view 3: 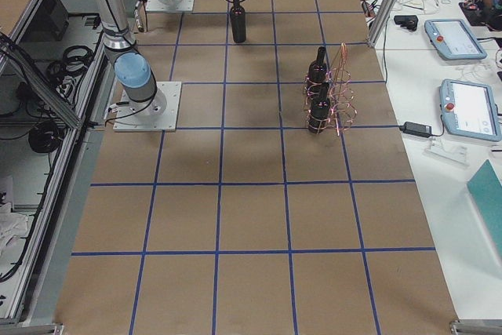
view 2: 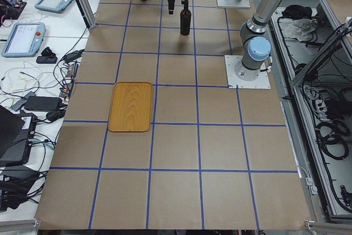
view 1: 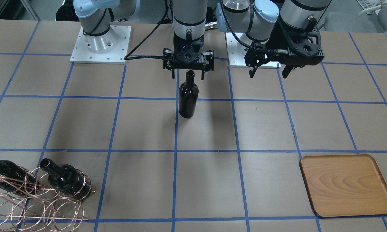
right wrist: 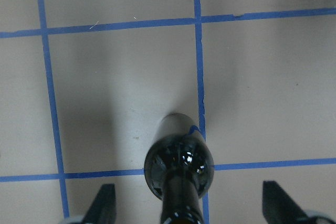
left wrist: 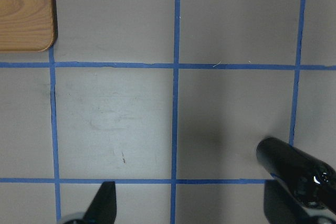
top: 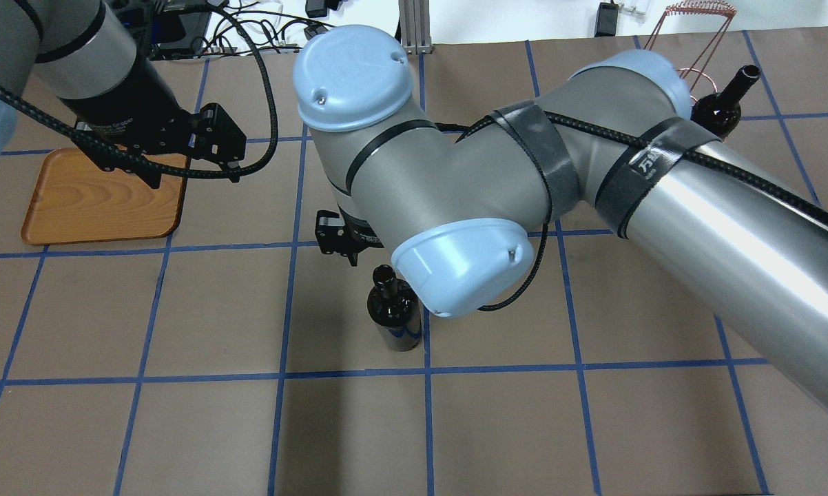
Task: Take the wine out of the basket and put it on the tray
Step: 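Lower the bottle upright onto the table and open the right gripper, then raise the right gripper back toward the rack while the left arm reaches toward the bottle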
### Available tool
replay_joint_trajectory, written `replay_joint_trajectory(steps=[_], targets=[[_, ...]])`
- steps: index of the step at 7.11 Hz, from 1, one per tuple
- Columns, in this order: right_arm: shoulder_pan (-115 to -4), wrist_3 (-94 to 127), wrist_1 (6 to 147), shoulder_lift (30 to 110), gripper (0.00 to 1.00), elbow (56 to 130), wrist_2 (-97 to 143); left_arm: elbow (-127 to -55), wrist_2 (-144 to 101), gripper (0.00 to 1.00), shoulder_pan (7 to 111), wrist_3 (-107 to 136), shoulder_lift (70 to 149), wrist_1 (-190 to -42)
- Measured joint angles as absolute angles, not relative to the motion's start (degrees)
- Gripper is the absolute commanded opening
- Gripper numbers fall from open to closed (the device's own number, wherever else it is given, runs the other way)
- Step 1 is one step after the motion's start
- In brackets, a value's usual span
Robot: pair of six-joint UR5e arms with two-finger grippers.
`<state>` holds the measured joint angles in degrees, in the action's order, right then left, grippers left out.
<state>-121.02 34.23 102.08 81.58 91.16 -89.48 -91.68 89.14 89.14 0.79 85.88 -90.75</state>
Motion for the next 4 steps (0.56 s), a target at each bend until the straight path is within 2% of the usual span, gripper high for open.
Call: replay_joint_trajectory(steps=[2,4], targets=[[-117.45,31.99,101.61,82.29,1.0,88.06,-91.31,-91.78,89.16,1.0,89.14,0.73,85.88,-90.87],[-107.92,21.93,100.97,83.64,1.0,85.9,-92.53,-92.33,88.63,1.0,89.44,3.11,86.11,-90.9]])
